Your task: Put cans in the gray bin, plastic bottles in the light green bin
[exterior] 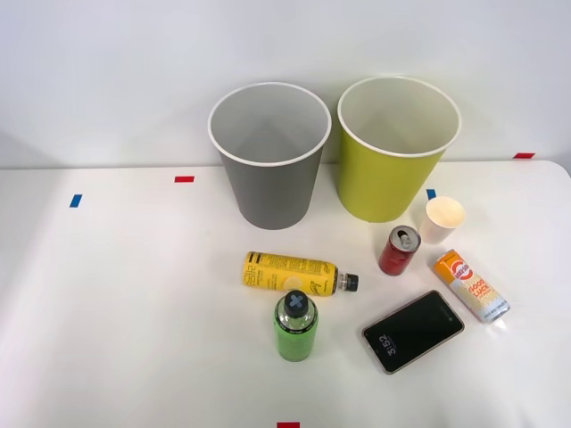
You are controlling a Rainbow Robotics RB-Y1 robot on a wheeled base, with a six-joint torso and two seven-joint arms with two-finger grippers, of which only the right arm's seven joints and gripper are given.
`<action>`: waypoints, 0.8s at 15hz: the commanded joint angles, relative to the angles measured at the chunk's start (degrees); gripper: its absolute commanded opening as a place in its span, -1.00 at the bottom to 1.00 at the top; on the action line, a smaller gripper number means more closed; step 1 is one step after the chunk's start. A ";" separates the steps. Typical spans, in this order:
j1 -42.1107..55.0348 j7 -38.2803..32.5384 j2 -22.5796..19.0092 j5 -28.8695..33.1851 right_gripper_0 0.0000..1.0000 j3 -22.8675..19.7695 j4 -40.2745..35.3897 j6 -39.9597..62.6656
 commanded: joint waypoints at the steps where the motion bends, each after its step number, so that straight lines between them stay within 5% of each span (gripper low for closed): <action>1: 0.00 0.00 0.00 0.00 1.00 0.00 0.00 0.00; 12: 0.00 0.00 0.00 0.00 1.00 0.00 0.00 0.00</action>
